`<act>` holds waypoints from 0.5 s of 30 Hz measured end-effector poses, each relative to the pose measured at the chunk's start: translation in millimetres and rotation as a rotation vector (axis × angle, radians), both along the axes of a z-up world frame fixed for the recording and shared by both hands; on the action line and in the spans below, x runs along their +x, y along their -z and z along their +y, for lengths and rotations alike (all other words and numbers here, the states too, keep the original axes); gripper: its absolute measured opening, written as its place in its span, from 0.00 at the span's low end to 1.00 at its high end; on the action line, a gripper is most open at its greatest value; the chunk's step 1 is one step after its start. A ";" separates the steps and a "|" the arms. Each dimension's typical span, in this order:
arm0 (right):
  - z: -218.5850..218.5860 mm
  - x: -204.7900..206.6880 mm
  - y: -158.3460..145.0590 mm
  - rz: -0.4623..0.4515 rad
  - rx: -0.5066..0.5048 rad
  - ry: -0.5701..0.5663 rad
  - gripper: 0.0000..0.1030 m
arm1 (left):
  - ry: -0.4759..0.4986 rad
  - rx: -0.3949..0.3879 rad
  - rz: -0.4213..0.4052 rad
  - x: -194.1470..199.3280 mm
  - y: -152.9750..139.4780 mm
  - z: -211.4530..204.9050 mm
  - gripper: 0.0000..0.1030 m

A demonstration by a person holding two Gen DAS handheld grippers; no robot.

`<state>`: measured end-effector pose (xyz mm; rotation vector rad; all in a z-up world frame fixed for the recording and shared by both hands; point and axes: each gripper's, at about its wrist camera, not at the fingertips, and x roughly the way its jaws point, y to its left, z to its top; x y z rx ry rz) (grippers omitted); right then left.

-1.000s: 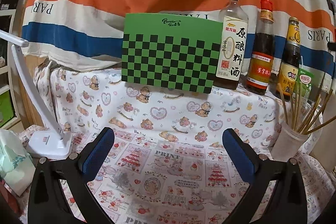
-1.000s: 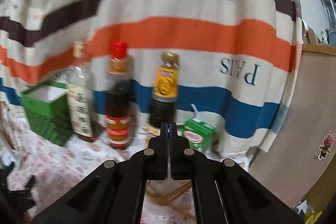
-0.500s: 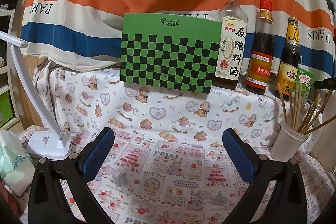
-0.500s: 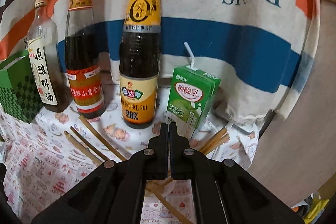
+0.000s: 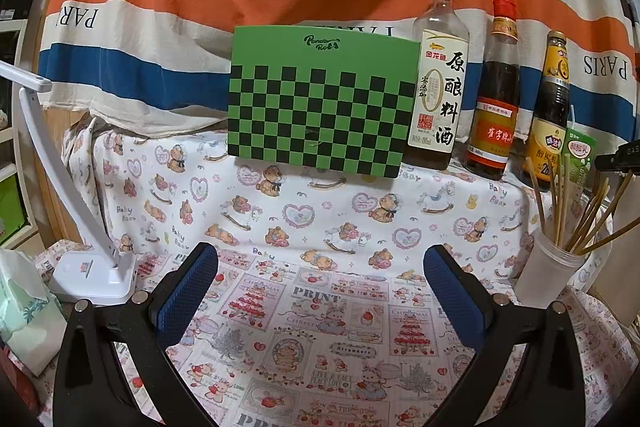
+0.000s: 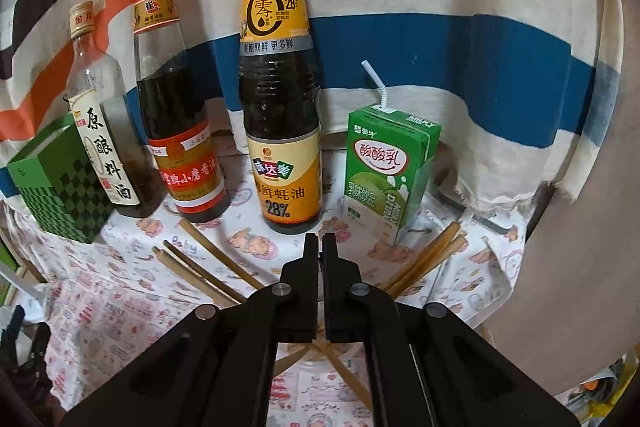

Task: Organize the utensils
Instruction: 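Carry the fork with the right tool and drop it into the cup, then withdraw the open right tool from the cup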

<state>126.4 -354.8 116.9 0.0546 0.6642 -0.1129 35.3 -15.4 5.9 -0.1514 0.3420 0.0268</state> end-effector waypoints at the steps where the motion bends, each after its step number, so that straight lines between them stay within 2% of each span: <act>1: -0.3 -0.9 -0.7 -0.005 0.008 -0.007 0.02 | 0.000 0.000 0.000 0.0 0.0 0.1 0.99; 5: -3.2 -12.8 -9.6 -0.074 0.078 -0.045 0.06 | 0.004 -0.007 0.004 0.2 0.4 0.1 0.99; 7: -3.7 -22.1 -14.4 -0.108 0.109 -0.057 0.24 | 0.004 -0.010 0.005 0.8 1.2 0.7 0.99; 11: 4.4 -63.6 -15.9 -0.231 0.150 -0.105 0.30 | 0.007 -0.009 0.003 1.4 1.9 0.1 0.99; 12: 7.9 -75.2 -14.1 -0.265 0.140 -0.113 0.42 | 0.010 -0.011 0.003 1.5 2.4 0.1 0.99; 13: 12.9 -90.9 -9.3 -0.318 0.118 -0.119 0.63 | 0.015 -0.014 0.002 1.6 3.2 -0.4 0.99; 15: 19.5 -113.2 2.1 -0.404 0.091 -0.100 0.82 | 0.024 -0.010 0.006 2.1 4.4 -3.0 0.99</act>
